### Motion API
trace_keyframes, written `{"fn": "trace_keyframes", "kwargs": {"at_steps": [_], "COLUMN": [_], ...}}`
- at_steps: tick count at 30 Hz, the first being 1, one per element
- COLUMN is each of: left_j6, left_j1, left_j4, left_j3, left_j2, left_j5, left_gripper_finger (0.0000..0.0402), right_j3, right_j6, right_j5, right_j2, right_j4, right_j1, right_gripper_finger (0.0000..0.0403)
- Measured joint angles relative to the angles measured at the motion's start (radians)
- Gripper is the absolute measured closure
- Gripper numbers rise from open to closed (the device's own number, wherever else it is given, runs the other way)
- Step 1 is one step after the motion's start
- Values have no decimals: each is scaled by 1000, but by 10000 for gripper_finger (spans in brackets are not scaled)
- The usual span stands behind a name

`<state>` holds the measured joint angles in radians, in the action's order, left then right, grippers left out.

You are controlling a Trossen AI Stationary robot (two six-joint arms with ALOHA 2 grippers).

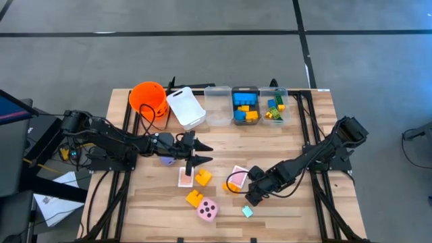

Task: Pick & Place Toys
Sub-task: Put the small red game piece into the right transparent bin

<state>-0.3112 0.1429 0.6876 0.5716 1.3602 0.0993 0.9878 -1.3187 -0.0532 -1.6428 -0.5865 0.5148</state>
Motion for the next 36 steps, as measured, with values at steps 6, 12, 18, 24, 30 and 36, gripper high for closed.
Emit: {"fn": "trace_keyframes", "kwargs": {"at_steps": [6, 12, 18, 24, 30, 36], "left_j6": [0, 0, 0, 0, 0, 0], "left_j1": [0, 0, 0, 0, 0, 0], "left_j4": [0, 0, 0, 0, -6, -19], "left_j3": [0, 0, 0, 0, 0, 0], "left_j2": [0, 0, 0, 0, 0, -1], "left_j5": [0, 0, 0, 0, 0, 0], "left_gripper_finger": [204, 204, 204, 204, 204, 204], "right_j3": [0, 0, 0, 0, -1, 6], "right_j6": [-17, 15, 12, 10, -9, 10], "right_j5": [-29, -32, -33, -33, -25, -2], "right_j2": [0, 0, 0, 0, -26, -98], "right_j4": [22, 72, 71, 52, -9, -22], "right_j1": [1, 1, 1, 1, 1, 1], "right_gripper_finger": [81, 81, 81, 81, 81, 81]}}
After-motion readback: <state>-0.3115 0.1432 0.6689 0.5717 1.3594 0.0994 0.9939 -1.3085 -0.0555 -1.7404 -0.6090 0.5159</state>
